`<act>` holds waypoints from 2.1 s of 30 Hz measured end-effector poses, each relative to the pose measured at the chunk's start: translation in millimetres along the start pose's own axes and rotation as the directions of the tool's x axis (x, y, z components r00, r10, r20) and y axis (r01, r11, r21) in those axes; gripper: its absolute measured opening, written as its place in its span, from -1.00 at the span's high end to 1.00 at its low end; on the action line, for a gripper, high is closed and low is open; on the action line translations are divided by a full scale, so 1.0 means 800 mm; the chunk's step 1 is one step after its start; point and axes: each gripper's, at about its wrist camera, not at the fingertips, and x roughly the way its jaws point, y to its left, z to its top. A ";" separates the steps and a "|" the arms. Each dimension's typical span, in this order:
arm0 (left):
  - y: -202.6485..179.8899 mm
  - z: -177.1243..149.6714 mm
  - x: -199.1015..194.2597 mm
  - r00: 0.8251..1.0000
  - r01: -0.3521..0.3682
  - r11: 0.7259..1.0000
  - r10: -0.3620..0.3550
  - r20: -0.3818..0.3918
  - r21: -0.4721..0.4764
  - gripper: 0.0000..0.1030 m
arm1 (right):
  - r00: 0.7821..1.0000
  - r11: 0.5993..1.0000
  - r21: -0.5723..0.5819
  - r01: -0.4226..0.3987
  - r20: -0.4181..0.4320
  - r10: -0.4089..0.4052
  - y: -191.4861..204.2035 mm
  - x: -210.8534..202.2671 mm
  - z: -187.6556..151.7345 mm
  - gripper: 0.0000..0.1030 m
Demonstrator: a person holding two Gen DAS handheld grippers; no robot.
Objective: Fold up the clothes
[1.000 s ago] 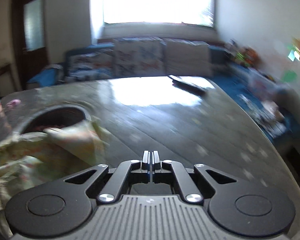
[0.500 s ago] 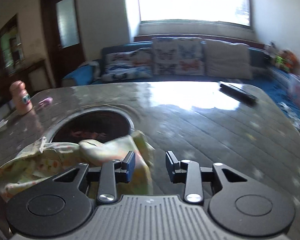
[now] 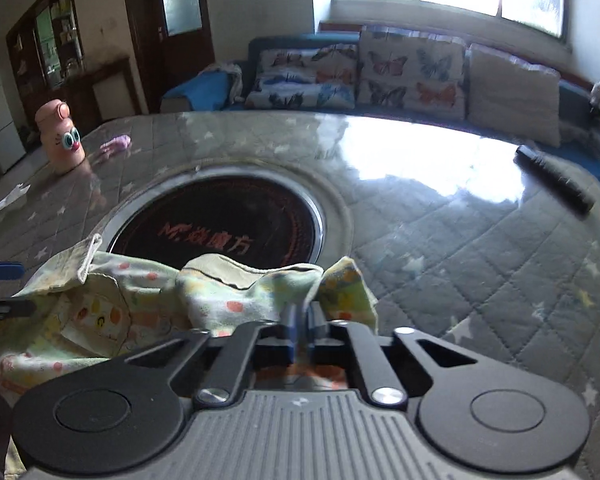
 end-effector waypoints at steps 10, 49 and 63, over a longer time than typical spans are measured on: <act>0.019 0.002 0.020 0.999 -0.041 0.999 0.041 0.011 -0.036 0.90 | 0.994 0.994 0.079 0.073 0.071 -0.079 -0.039 -0.058 -0.009 1.00; 0.144 -0.052 -0.061 0.928 -0.338 0.841 0.372 -0.002 -0.422 -0.40 | 0.969 0.990 0.086 0.116 0.211 -0.132 -0.019 -0.083 -0.019 0.98; 0.114 -0.040 -0.028 0.960 -0.255 0.891 0.279 0.008 -0.375 -1.00 | 0.849 0.831 0.302 0.468 0.107 -0.518 -0.099 -0.146 -0.098 0.96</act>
